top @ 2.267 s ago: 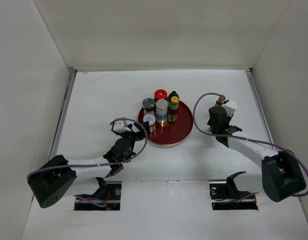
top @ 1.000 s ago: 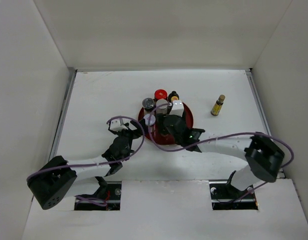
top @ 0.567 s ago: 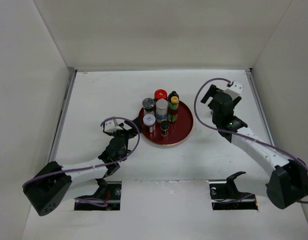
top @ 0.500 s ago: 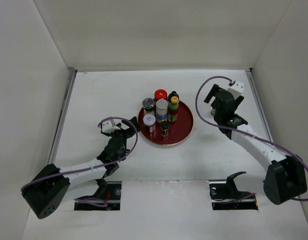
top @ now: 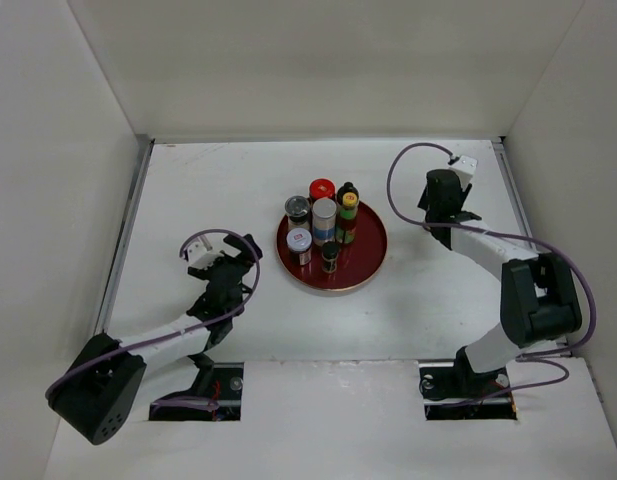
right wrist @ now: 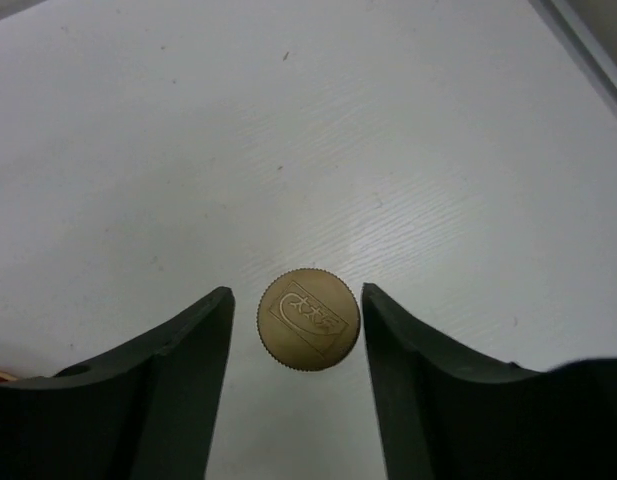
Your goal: Organize the condiment bottles
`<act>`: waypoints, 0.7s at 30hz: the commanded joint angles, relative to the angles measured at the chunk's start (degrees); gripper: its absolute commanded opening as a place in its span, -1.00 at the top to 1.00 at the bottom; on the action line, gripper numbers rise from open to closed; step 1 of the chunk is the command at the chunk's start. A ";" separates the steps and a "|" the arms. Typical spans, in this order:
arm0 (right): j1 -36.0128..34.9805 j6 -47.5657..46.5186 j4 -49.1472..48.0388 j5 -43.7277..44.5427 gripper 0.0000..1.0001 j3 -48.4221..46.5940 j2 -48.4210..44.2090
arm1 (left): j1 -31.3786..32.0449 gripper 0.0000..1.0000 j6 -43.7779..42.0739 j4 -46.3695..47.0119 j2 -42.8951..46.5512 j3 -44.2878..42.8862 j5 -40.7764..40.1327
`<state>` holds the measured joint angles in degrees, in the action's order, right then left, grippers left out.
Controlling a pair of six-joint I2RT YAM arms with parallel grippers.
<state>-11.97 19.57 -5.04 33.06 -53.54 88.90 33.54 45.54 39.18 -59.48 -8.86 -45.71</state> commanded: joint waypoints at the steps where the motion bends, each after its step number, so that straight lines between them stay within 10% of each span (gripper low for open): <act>1: 0.24 -1.72 -6.99 0.86 0.00 -2.71 0.30 | -0.89 -1.00 2.54 0.98 -0.01 0.16 2.03; 6: -1.34 -7.09 -10.78 7.10 0.36 -2.01 -1.97 | -1.06 -1.00 2.63 1.34 -0.81 -0.01 2.65; 21: -21.02 -2.97 -9.72 2.54 0.36 3.79 -16.05 | -3.35 -1.00 3.33 0.90 -1.07 -0.01 3.79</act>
<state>-30.33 14.06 -9.96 37.63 -49.74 72.84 31.00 48.05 38.74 -60.55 -8.86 -42.65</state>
